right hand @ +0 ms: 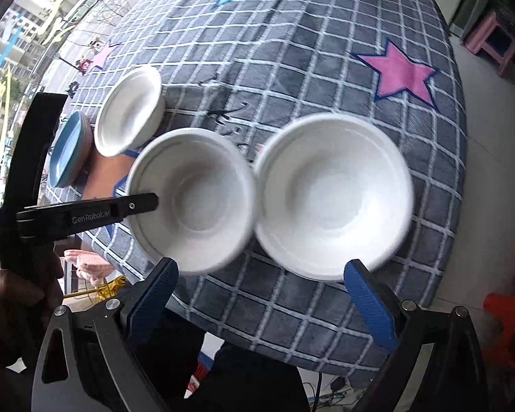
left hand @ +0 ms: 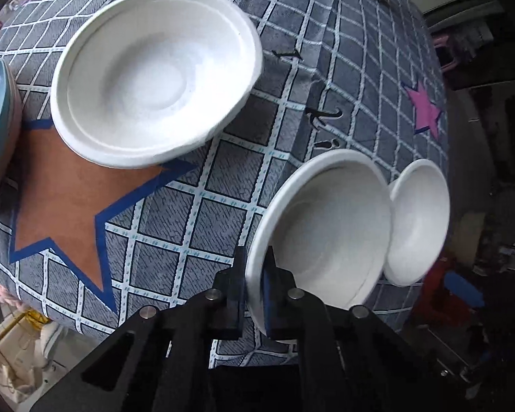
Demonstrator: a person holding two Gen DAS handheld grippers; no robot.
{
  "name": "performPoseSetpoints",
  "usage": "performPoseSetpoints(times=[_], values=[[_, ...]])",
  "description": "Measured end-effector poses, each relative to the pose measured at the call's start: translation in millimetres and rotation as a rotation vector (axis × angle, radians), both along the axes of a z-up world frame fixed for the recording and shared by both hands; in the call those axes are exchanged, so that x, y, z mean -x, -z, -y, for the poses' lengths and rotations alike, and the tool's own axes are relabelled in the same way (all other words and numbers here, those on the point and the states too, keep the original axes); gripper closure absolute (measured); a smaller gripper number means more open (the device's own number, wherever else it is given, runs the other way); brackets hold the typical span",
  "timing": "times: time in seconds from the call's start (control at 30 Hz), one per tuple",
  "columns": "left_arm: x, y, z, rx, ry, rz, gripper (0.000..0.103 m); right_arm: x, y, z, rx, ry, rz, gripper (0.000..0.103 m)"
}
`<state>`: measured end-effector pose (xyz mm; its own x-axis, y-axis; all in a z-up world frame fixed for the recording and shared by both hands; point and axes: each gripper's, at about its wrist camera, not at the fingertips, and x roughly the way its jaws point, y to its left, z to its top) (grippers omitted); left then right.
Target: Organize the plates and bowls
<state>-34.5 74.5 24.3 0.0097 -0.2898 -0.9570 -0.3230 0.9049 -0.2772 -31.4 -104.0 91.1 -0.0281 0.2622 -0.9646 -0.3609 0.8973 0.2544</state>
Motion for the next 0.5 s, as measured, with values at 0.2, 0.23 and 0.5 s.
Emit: performPoseSetpoints(times=[0.2, 0.23, 0.5], values=[[21, 4, -39, 0.056, -0.067, -0.050, 0.095, -1, 2, -7, -0.073, 0.022, -0.060, 0.004], [28, 8, -45, 0.092, -0.086, -0.062, 0.095, 0, 3, -9, -0.116, 0.024, -0.095, 0.004], [39, 3, -48, 0.007, -0.054, -0.060, 0.091, -1, 34, -30, -0.151, 0.040, -0.185, 0.013]])
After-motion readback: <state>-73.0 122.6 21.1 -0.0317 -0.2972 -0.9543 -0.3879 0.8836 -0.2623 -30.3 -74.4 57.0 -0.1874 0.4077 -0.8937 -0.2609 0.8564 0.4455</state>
